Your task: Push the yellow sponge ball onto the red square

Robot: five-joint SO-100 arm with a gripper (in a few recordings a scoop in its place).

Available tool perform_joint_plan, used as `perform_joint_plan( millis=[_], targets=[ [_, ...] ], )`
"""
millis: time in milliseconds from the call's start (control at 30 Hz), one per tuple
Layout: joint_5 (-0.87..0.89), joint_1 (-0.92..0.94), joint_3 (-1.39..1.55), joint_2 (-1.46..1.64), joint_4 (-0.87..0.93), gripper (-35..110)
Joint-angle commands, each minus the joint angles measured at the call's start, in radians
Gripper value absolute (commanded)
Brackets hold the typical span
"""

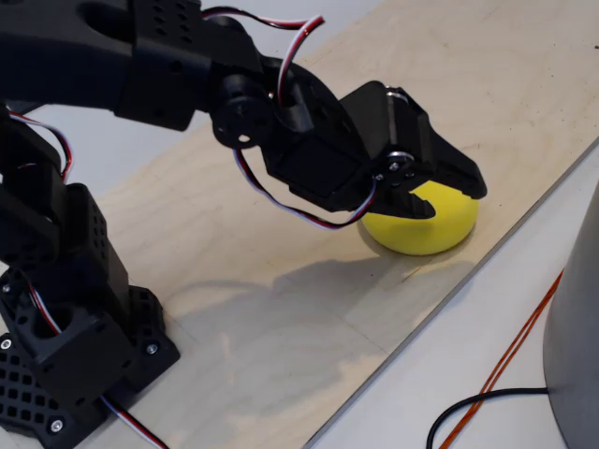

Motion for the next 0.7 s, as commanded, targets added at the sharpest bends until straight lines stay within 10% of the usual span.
perform_joint_plan(
  millis=[0, 667],
  targets=[
    [0.021, 0.023, 0.035, 0.026, -0.064, 18],
    [0.173, -0.048, 0.043, -0.175, -0.285, 18]
  ],
)
